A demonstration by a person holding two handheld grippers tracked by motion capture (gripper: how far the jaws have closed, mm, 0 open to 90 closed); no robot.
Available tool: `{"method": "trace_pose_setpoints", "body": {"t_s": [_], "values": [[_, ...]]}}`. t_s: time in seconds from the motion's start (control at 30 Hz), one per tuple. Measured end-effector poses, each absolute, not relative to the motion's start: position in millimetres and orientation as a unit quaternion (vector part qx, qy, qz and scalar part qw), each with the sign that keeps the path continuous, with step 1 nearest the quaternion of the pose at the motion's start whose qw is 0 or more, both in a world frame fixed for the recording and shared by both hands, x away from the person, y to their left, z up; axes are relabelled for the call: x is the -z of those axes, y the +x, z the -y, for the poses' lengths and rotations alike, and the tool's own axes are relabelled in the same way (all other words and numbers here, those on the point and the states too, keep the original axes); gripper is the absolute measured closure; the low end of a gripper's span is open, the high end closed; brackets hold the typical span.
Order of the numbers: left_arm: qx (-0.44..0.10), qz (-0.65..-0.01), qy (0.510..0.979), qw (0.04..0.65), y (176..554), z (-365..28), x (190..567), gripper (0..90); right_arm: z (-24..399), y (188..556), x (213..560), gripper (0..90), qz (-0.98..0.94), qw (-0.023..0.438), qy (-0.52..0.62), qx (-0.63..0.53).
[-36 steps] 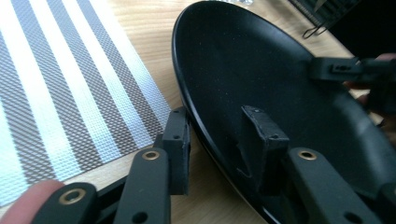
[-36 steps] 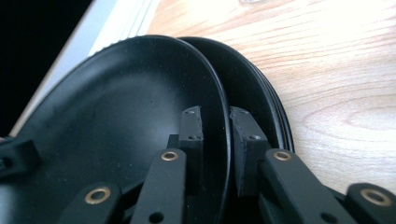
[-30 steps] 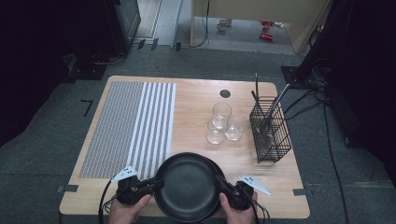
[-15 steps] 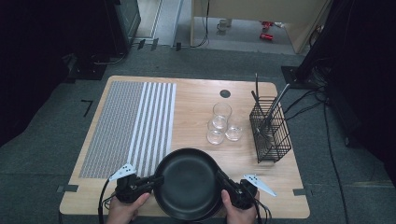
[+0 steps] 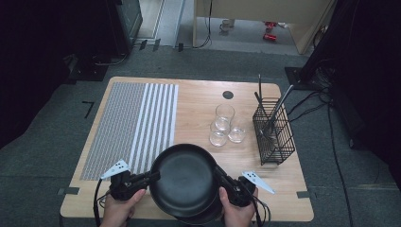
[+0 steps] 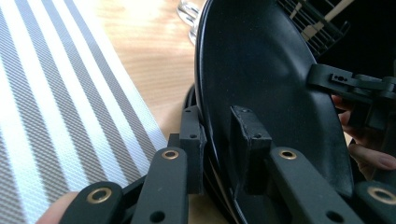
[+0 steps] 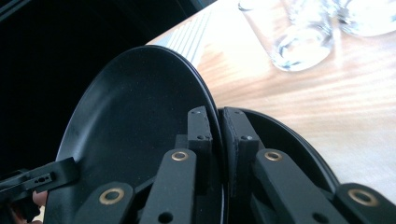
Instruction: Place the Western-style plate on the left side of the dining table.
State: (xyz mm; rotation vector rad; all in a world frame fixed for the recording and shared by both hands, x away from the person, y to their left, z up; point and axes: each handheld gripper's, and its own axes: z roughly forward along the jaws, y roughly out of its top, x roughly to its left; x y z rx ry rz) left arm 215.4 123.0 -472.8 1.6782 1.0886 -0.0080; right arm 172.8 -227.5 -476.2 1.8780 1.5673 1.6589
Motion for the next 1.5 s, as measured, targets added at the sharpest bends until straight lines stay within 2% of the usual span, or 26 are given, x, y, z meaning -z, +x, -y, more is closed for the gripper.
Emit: {"method": "trace_pose_setpoints", "body": {"t_s": [0.37,0.83,1.5], "values": [[-0.018,-0.468,0.695,0.546,229,-149,458,76.3,201,200,460,82.9,-0.544,0.092,0.614,-0.564],[-0.045,-0.477,0.687,0.547,256,-181,438,76.6,168,234,451,83.0,-0.542,0.068,0.609,-0.575],[-0.067,-0.502,0.664,0.551,295,-219,428,76.6,127,289,436,82.9,-0.562,0.061,0.598,-0.569]]}}
